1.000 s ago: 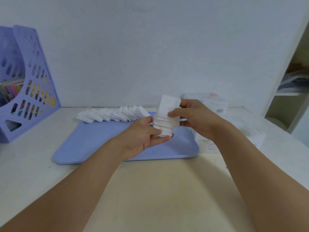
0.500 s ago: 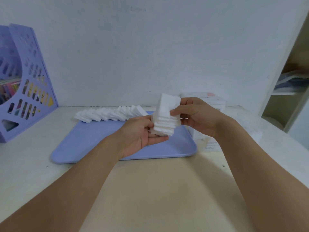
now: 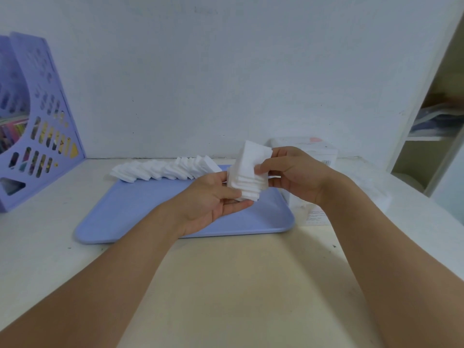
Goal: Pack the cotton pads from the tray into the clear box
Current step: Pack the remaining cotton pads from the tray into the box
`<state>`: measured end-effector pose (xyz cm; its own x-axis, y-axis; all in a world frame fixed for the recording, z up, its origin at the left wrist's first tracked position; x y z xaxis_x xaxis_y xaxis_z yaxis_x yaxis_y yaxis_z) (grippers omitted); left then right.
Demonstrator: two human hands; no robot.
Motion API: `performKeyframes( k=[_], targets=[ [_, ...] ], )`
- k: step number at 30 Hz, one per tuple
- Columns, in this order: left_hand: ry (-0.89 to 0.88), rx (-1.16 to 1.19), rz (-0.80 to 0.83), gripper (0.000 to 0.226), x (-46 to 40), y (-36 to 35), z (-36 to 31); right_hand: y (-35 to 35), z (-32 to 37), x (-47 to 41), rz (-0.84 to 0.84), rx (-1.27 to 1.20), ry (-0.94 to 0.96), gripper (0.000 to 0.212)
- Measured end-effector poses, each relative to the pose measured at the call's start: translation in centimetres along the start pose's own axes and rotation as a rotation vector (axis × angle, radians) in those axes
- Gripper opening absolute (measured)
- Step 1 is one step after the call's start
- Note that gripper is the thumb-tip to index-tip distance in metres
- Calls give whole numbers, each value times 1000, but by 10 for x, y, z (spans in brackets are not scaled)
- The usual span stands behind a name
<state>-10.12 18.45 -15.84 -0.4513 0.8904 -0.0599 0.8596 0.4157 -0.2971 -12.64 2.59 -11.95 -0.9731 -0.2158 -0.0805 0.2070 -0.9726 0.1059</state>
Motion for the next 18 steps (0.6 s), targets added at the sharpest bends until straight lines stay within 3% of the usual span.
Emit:
performKeyframes(
  k=[9, 14, 18],
  targets=[
    [1, 41, -73, 36, 1, 3, 0, 11, 6, 4, -27, 22, 27, 24],
    [-2, 37, -103, 32, 1, 5, 0, 15, 13, 10, 12, -93, 76, 20],
    [-2, 39, -30, 32, 1, 1, -1, 4, 7, 7, 90, -22, 23, 19]
  ],
)
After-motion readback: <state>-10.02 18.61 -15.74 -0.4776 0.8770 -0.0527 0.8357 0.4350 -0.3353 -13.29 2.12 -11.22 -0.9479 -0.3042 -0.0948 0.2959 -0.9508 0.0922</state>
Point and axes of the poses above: each hand's wrist, its own x-axis away from the middle knuckle, its own y-axis out of the back of the hand, z = x × y, the point moved 6 cm from there along -x, towards the middle knuckle, and after that the axes turned 13 degrees about z, right-handed, at the moved point
